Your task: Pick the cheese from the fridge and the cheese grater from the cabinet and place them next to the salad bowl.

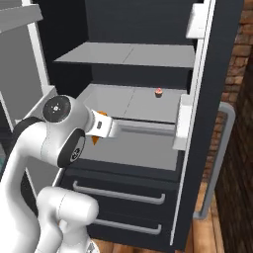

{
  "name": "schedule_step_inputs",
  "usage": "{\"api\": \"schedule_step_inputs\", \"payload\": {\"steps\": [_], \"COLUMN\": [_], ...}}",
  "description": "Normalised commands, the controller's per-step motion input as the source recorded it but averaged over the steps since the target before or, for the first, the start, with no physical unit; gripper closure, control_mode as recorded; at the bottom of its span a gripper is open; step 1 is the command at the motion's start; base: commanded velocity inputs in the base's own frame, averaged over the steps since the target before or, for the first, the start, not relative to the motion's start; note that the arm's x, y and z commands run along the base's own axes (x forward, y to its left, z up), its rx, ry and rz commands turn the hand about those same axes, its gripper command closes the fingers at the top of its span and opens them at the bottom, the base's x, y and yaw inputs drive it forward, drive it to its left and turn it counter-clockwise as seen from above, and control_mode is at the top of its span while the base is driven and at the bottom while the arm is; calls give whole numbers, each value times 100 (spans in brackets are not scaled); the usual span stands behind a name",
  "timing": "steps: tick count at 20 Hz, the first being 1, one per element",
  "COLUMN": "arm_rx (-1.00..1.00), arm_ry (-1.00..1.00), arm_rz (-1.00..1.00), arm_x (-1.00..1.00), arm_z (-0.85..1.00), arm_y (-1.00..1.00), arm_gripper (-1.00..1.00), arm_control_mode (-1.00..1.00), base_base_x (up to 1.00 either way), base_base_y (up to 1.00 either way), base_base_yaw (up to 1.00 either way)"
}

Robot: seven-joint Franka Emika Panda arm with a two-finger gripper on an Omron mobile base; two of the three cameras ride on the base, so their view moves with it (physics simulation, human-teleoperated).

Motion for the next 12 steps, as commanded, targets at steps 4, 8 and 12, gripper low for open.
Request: {"api": "schedule_step_inputs", "payload": {"steps": [4, 8, 12], "arm_rx": [0, 0, 0], "arm_ry": [0, 0, 0], "arm_rz": [0, 0, 0], "arm_x": [0, 0, 0], "arm_z": [0, 0, 0], "arm_y": [0, 0, 0], "arm_gripper": [100, 100, 100], "arm_control_mode": [100, 100, 100], "base_base_x": [-66, -70, -65], "base_base_y": [-15, -18, -18], "base_base_yaw": [8, 29, 33]}}
